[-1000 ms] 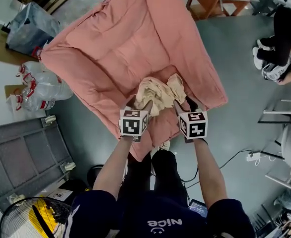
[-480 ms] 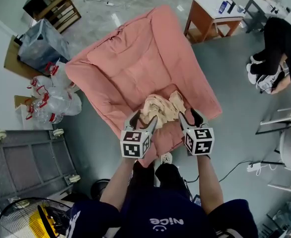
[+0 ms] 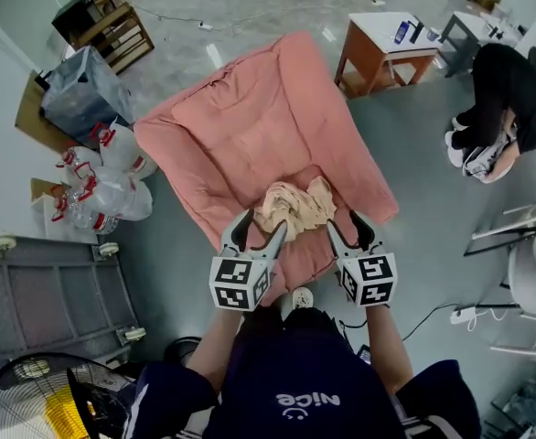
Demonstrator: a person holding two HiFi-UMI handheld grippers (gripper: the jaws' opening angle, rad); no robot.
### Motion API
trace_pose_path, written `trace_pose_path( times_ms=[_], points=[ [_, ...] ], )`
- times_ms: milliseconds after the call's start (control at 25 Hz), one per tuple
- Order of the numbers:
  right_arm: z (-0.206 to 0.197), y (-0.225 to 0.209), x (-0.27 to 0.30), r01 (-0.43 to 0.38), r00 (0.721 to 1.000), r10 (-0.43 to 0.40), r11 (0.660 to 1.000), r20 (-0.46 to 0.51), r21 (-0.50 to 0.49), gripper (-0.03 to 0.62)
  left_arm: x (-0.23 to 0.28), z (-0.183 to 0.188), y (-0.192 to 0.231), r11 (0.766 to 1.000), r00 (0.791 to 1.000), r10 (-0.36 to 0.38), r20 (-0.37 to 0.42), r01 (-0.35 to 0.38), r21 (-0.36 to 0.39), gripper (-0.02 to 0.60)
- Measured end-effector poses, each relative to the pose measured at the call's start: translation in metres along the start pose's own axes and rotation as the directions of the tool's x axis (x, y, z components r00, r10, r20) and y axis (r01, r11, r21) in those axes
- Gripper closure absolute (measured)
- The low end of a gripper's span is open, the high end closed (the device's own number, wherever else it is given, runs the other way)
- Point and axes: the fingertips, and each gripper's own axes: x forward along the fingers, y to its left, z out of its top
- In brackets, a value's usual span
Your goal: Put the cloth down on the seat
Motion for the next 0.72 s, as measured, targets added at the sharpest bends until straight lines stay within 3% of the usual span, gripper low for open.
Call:
trace_pose_path(
  times_ms=[280,720],
  points=[
    [0.023,0.014,-0.046,-0.008,0.998,0.011,0.999,0.058,-0.053,0.384,-0.043,0.024,-0.031,0.997,0.997,-0.027,0.073,0.022,0.07,0.268],
    [0.032,0.03,-0.091,-0.019,0.992,0.026,0.998,0.127,-0.057,0.384,-0.085,0.033,-0.044,0.997,0.99,0.021,0.143,-0.031,0.07,0.268]
  ],
)
